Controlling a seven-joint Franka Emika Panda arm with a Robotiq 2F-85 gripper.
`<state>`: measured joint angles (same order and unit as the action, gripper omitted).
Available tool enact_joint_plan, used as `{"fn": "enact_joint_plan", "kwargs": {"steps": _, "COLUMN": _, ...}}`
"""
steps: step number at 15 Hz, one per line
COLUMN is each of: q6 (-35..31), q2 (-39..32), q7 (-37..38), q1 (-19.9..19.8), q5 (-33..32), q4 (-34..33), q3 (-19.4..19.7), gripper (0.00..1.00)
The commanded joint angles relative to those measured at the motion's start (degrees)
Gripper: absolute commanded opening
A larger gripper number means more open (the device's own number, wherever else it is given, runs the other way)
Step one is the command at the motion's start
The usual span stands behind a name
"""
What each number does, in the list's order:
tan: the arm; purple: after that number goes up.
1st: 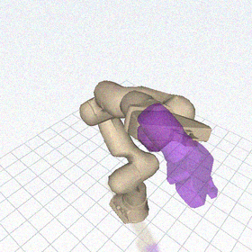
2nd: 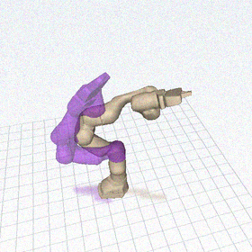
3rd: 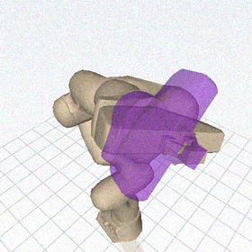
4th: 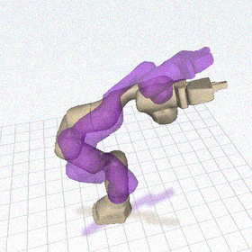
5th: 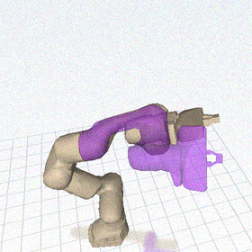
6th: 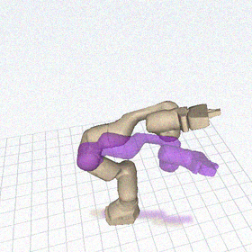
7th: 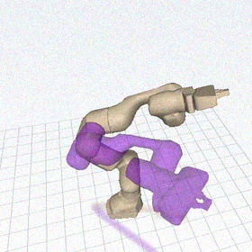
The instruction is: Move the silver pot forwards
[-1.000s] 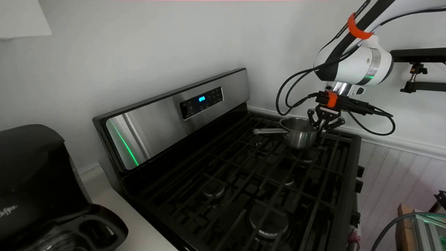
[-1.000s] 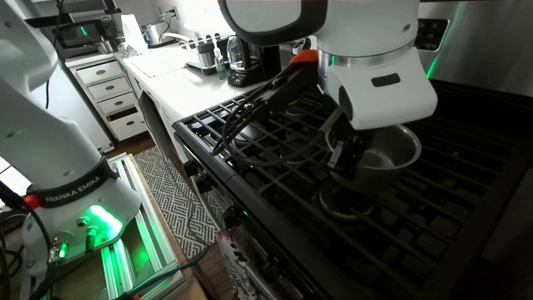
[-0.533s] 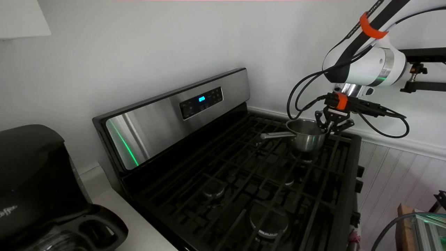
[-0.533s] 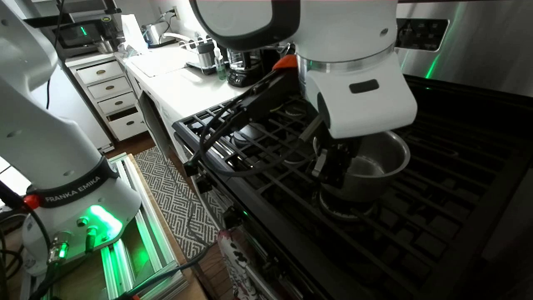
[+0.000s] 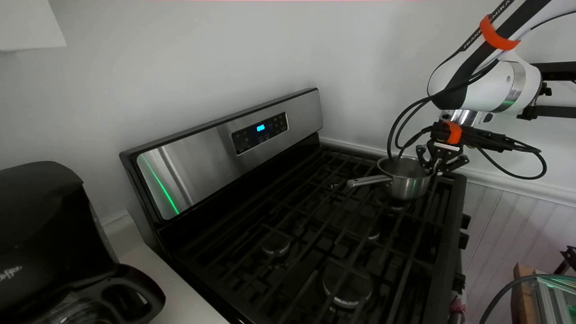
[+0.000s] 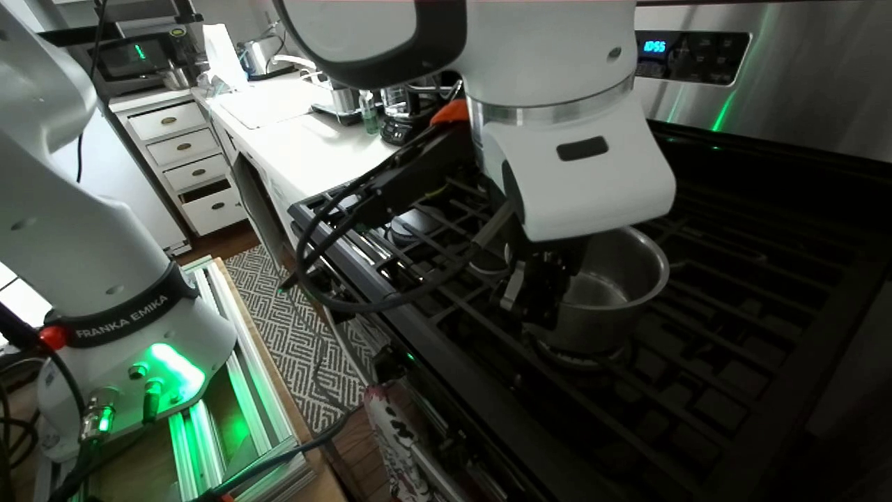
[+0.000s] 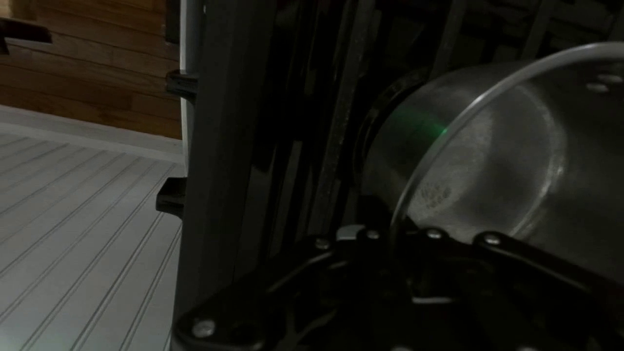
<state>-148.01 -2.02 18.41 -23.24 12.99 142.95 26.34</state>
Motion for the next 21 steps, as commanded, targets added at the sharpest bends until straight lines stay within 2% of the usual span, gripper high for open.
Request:
{"fn": "enact_joint_plan", "kwargs": {"steps": 1, "q6": -0.5, "q2": 2.7, "q7": 1.5, "q1": -0.6, "q5": -2.4, "q4": 1.9, "q3": -0.1, "gripper": 0.01}}
{"fn": "enact_joint_plan", "kwargs": {"steps": 2, "q6": -0.3, "q2": 2.7, "q7": 1.4, "q1": -0.6, "q5": -2.3, "q4": 1.8, "q3": -0.2, "gripper": 0.07}}
{"fn": "enact_joint_plan", "kwargs": {"steps": 5, "q6": 0.1, "q2": 2.5, "q7": 1.6, "q1": -0.5, "q5": -2.7, "q4": 1.6, "q3": -0.2, "gripper": 0.0}}
{"fn": "enact_joint_plan", "kwargs": {"steps": 7, "q6": -0.1, "q2": 2.4, "q7": 1.8, "q1": -0.5, "q5": -2.8, "q4": 1.5, "q3": -0.3, "gripper": 0.31}}
{"fn": "enact_joint_plan", "kwargs": {"steps": 13, "q6": 0.0, "q2": 5.5, "q7": 0.7, "q1": -0.5, "q5": -2.3, "q4": 1.7, "q3": -0.6, "gripper": 0.72}}
{"fn": "enact_joint_plan", "kwargs": {"steps": 16, "q6": 0.5, "q2": 8.0, "q7": 3.2, "q1": -1.1, "q5": -7.1, "q4": 1.6, "q3": -0.9, "gripper": 0.92}}
{"fn": "enact_joint_plan", "kwargs": {"steps": 18, "q6": 0.6, "q2": 10.0, "q7": 6.0, "q1": -1.8, "q5": -11.9, "q4": 1.5, "q3": -1.4, "gripper": 1.0}}
{"fn": "enact_joint_plan", "kwargs": {"steps": 21, "q6": 1.1, "q2": 13.7, "q7": 11.1, "q1": -3.3, "q5": -19.1, "q4": 1.4, "q3": -3.3, "gripper": 1.0}}
